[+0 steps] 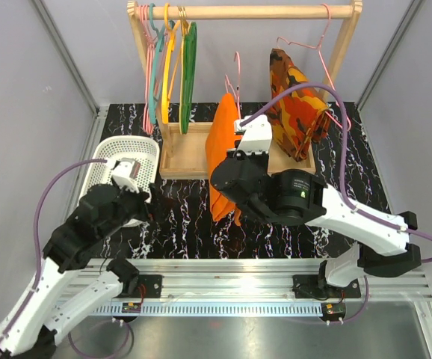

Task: Remove the trousers from the hanger

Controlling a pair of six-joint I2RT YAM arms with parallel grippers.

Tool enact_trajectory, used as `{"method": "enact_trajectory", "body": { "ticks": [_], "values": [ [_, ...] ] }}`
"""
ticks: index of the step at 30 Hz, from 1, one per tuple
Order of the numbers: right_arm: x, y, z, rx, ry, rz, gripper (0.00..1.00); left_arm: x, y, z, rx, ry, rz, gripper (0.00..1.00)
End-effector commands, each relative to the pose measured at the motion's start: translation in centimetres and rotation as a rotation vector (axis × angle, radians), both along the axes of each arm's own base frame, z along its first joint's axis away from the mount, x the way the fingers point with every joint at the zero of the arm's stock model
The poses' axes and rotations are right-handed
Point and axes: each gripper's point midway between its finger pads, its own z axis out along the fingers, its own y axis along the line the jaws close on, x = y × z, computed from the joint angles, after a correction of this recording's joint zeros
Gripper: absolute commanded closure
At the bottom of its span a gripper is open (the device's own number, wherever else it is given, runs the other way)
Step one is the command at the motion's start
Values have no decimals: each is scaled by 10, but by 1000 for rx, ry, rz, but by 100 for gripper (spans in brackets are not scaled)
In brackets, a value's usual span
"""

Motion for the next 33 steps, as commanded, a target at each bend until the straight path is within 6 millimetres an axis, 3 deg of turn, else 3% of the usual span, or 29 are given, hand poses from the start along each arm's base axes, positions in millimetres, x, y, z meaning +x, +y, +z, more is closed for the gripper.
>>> {"method": "enact_trajectory", "body": {
  "ticks": [1,2,7,9,11,12,14,15,16,17,18,21,26,33],
  "values": [
    [5,-18,30,191,-77,-144,100,16,-10,36,-16,-118,42,1],
    [5,-12,24,202,-68,-155,100,16,-16,37,3,-128,45,1],
    [1,-25,15,209,-38,-175,100,13,-49,54,-40,-222,51,1],
    [0,-26,11,218,-31,-169,100,-7,-78,53,-45,-261,-69,1],
    [-3,-27,5,225,-11,-160,100,-26,-109,66,-115,-316,-170,1],
    [-3,-28,1,217,-1,-156,100,-30,-117,61,-85,-351,-200,1],
    [-5,-31,0,231,8,-150,100,-43,-134,74,-140,-410,-208,1],
    [-6,-32,0,235,12,-147,100,-45,-143,64,-84,-446,-229,1],
    [-7,-34,0,245,18,-143,100,-48,-151,75,-132,-471,-221,1],
    [-7,-35,1,252,19,-142,100,-49,-155,73,-118,-481,-210,1],
    [-8,-35,1,254,20,-140,100,-47,-167,67,-73,-492,-201,1],
    [-9,-36,3,271,23,-124,100,-37,-174,64,-8,-509,-121,3],
    [-11,-41,9,284,16,-109,100,-19,-191,62,9,-527,-18,17],
    [-11,-39,21,294,0,-88,100,-4,-214,60,7,-508,-61,19]
  ]
}}
